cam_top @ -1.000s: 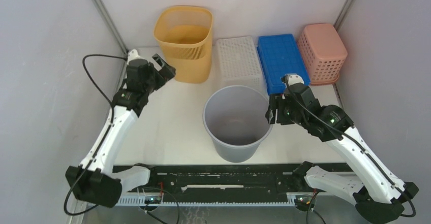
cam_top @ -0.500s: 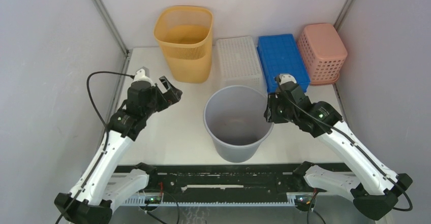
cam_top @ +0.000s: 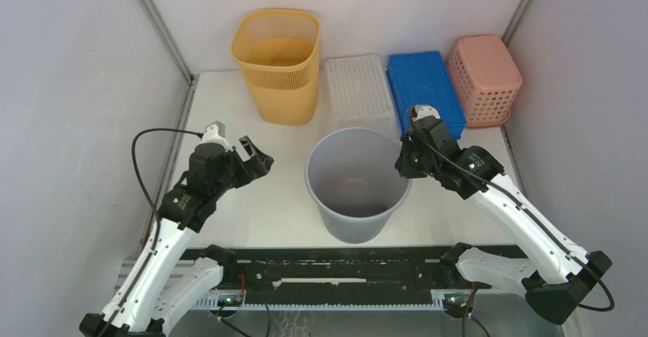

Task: Turn the large container upside down
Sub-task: Move the container to the center of the board.

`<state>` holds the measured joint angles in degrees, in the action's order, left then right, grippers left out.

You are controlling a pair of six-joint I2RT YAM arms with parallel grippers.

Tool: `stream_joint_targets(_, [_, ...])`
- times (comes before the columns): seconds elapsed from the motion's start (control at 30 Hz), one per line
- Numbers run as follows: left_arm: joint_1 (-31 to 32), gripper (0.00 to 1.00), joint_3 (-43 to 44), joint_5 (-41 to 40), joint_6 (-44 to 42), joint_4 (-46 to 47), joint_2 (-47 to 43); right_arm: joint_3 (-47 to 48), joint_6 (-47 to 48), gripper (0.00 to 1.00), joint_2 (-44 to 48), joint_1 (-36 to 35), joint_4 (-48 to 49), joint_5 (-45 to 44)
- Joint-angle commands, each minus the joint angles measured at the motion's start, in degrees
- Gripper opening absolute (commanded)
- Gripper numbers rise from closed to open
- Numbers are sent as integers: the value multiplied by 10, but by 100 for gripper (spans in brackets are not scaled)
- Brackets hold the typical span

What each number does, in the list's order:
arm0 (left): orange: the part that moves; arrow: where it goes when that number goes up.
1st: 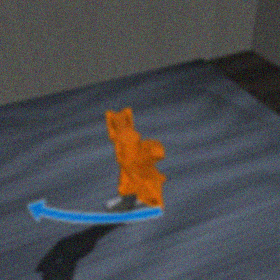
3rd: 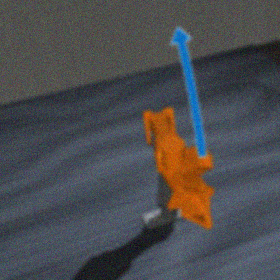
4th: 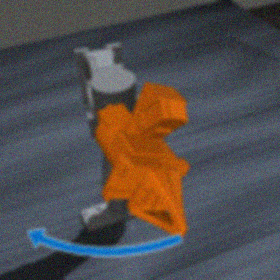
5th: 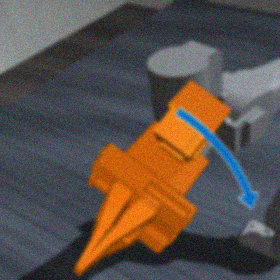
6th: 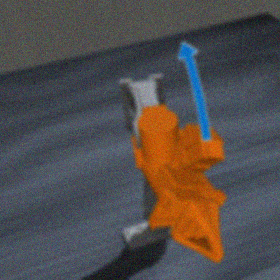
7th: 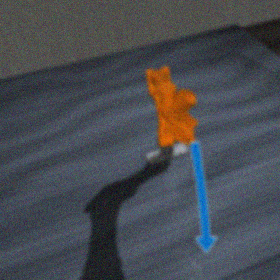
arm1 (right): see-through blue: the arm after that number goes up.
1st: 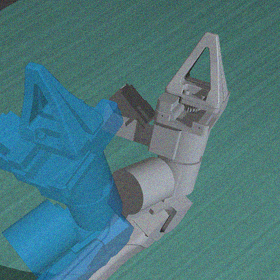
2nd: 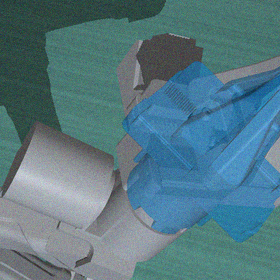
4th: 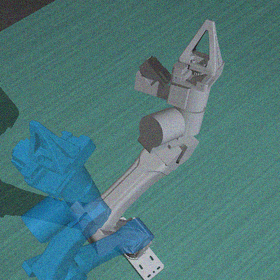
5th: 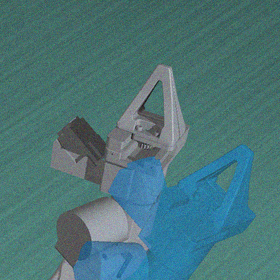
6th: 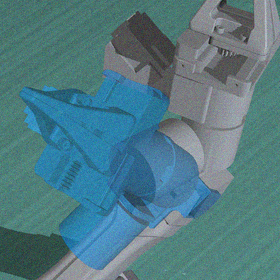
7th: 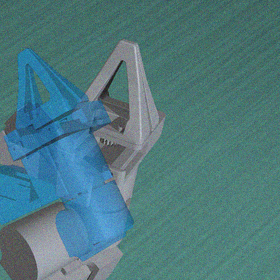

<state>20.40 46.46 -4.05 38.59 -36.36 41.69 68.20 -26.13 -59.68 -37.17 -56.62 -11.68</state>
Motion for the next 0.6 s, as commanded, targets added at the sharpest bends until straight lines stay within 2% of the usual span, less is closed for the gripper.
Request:
stream_joint_targets(0.0, [3, 100, -5, 11, -4, 6, -10, 22, -19, 0, -11, 6, 60, -23])
stream_joint_targets(0.2, [2, 100, -1, 16, -5, 5, -12, 54, -19, 0, -34, 15, 93, -53])
stream_joint_targets(0.57, [2, 99, -1, 11, -5, 4, -20, 72, -22, 0, -90, 65, 144, -48])
